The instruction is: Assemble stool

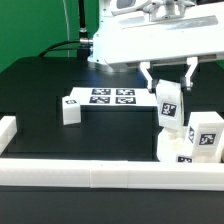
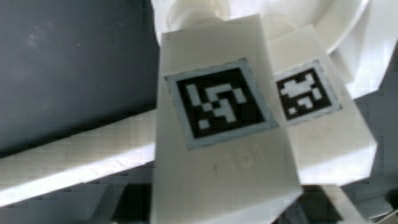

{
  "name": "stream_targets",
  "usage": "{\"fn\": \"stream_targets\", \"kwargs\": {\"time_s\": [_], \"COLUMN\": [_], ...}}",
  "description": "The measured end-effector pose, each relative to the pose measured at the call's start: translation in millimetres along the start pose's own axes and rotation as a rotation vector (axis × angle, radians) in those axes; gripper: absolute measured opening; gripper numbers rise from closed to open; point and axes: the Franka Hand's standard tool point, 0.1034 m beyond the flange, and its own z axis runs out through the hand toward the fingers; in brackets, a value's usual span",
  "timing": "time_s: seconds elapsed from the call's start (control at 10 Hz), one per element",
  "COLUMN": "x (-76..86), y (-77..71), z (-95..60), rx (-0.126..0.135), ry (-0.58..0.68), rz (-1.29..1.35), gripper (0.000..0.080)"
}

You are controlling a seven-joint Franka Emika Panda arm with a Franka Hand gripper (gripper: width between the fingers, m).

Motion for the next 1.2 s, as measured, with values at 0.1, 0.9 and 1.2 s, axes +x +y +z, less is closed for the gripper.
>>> {"fn": "stream_targets", "kwargs": {"time_s": [0.1, 0.9, 1.2], "x": [-0.5, -12.2, -12.3], "y": [0.4, 0.2, 0.4], "z": [0.4, 1.9, 2.1], "rx": [-0.001, -0.005, -0.005], "ry": [-0.001, 0.002, 0.003], "rz": [0.000, -0.012, -0.012], "gripper": [0.0327, 0.0327, 0.0327]}}
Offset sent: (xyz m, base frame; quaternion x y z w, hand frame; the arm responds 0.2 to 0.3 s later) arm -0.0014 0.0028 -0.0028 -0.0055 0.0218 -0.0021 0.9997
